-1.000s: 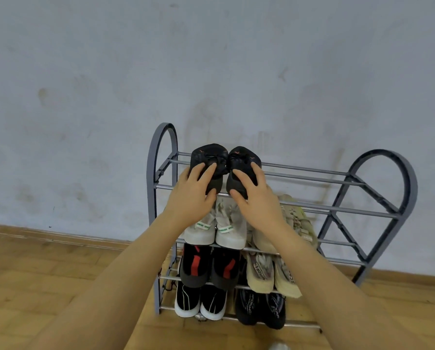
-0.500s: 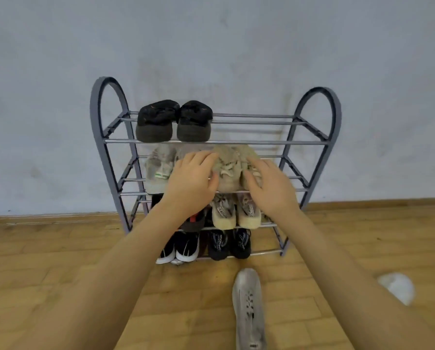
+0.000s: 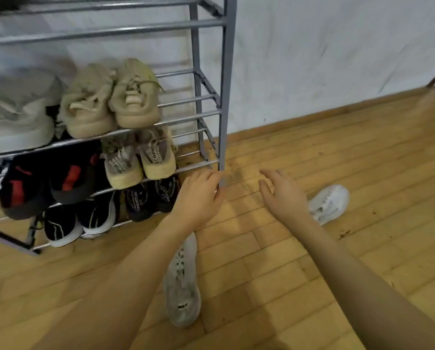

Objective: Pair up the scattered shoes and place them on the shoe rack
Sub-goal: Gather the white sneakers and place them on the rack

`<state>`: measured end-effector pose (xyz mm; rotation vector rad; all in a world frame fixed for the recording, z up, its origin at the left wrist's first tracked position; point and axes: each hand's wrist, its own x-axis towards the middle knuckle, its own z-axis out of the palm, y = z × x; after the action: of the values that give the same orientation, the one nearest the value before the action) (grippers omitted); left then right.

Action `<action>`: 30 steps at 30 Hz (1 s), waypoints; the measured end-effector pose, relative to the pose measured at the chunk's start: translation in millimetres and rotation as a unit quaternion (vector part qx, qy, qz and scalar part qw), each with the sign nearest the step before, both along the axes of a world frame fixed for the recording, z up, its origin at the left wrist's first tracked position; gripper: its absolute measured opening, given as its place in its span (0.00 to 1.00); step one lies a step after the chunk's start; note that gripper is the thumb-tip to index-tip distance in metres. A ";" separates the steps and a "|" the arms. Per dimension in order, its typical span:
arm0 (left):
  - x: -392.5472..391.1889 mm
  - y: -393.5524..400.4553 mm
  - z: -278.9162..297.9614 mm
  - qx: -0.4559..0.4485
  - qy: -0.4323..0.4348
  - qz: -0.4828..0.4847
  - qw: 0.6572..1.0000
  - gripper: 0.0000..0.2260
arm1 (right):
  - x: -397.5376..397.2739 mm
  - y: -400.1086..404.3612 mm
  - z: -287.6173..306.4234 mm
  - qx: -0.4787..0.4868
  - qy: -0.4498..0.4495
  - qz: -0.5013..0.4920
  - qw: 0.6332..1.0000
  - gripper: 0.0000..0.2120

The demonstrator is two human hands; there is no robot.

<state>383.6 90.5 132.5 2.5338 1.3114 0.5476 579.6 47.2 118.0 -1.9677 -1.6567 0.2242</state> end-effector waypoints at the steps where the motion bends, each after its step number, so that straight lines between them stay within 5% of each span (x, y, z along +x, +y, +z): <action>1: 17.0 3.2 -14.9 -0.009 0.013 -0.013 1.000 0.14 | 16.0 -2.0 -17.3 -0.019 0.000 -0.015 1.000 0.16; 13: 170.9 8.2 -181.8 -0.133 0.044 -0.110 0.984 0.17 | 135.4 -26.1 -181.2 -0.171 -0.014 -0.214 0.962 0.23; 21: 214.7 19.0 -223.4 -0.171 0.090 -0.169 0.967 0.24 | 145.4 -36.7 -210.6 -0.151 0.129 -0.188 0.962 0.22; 30: 219.1 4.9 -236.3 -0.241 0.042 -0.135 0.960 0.22 | 133.8 -37.2 -212.4 -0.130 0.098 -0.176 0.971 0.19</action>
<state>602.7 95.4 -103.8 2.2805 0.9518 0.0501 713.4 10.0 -94.3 -2.3095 -1.1781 0.5034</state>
